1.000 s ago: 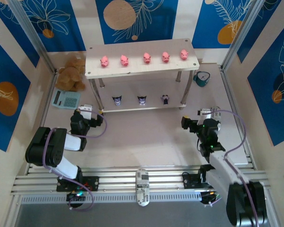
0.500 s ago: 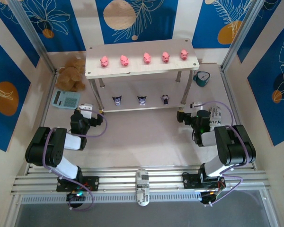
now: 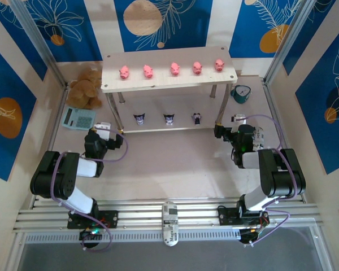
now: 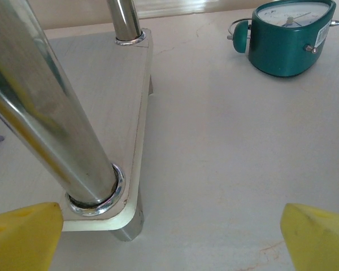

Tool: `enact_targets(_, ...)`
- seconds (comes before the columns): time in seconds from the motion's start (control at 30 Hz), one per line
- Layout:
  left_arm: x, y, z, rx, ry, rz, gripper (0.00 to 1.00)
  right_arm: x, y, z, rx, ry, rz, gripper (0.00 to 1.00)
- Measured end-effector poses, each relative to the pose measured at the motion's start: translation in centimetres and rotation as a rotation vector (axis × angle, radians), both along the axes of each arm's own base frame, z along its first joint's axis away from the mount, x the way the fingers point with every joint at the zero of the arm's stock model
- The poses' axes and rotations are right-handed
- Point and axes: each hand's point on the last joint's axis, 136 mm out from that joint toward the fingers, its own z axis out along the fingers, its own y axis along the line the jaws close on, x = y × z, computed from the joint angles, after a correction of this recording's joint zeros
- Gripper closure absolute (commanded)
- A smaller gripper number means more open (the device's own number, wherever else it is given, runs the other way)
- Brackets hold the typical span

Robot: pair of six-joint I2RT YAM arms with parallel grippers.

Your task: Place and organize the plastic toys onto the shelf

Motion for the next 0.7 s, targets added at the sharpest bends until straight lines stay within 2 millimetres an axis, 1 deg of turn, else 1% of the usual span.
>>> enact_targets(0.53, 0.04, -0.06, -0.02, -0.001, 0.003, -0.003, 0.00, 0.00, 0.00, -0.01, 0.000, 0.000, 0.000, 0.01)
enact_targets(0.7, 0.38, -0.10, -0.04, -0.001, 0.016, -0.003, 0.00, 0.00, 0.00, -0.01, 0.000, 0.000, 0.000, 0.01)
